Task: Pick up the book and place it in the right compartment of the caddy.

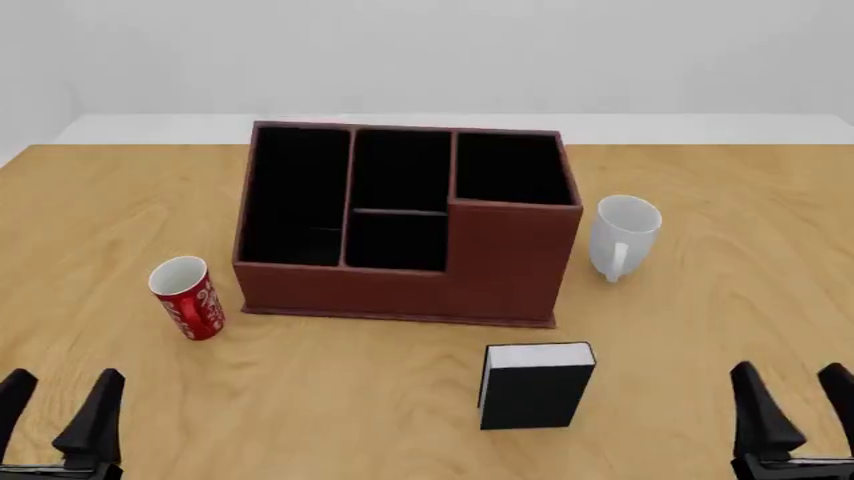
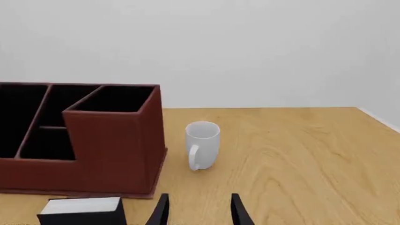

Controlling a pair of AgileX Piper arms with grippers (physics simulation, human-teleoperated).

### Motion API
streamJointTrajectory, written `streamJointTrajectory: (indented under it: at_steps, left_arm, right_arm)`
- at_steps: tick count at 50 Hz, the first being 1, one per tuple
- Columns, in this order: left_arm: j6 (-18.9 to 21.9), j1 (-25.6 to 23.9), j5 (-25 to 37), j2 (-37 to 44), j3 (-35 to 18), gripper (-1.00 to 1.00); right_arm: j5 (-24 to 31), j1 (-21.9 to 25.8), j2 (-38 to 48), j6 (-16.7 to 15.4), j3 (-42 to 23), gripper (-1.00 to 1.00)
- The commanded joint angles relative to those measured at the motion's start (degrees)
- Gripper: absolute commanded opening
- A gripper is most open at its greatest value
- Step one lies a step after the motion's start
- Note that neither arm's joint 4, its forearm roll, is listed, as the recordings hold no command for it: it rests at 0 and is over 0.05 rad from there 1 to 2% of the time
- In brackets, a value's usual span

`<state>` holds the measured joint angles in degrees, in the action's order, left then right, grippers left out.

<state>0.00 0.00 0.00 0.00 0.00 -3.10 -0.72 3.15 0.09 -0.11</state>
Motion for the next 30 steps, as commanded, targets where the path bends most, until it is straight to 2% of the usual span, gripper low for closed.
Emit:
streamJointTrajectory:
  at_steps: [1,4,5,6,7,8,13,15,17,21,25,30]
  left_arm:
    - [0.00,0.00,0.00,0.00,0.00,1.00]
    - [0.00,0.00,0.00,0.00,0.00,1.00]
    - [0.00,0.00,0.00,0.00,0.00,1.00]
    - [0.00,0.00,0.00,0.00,0.00,1.00]
    - [0.00,0.00,0.00,0.00,0.00,1.00]
    - [0.00,0.00,0.00,0.00,0.00,1.00]
    - [0.00,0.00,0.00,0.00,0.00,1.00]
    - [0.00,0.00,0.00,0.00,0.00,1.00]
    - [0.00,0.00,0.00,0.00,0.00,1.00]
    - [0.00,0.00,0.00,0.00,0.00,1.00]
    - [0.00,0.00,0.00,0.00,0.00,1.00]
    - [0.00,0.00,0.00,0.00,0.00,1.00]
  right_arm:
    - [3.30,0.85,-2.85,-0.40,-0.14,1.00]
    - [3.70,0.92,-2.66,-0.88,-0.58,1.00]
    - [2.78,-0.24,-0.49,-2.09,-0.64,1.00]
    - [4.35,0.47,-1.95,-2.22,-1.74,1.00]
    - [3.58,2.03,-0.06,-3.45,-2.07,1.00]
    - [2.70,1.75,1.70,-2.91,-2.47,1.00]
    - [0.87,4.76,11.41,-8.79,-7.28,1.00]
    - [-0.83,6.07,15.76,-11.84,-8.26,1.00]
    - [-1.28,6.23,17.83,-12.51,-9.27,1.00]
    - [-4.88,7.78,25.65,-18.03,-9.97,1.00]
    - [-4.78,9.26,29.35,-23.61,-12.27,1.00]
    - [-1.50,14.63,34.12,-27.74,-16.94,1.00]
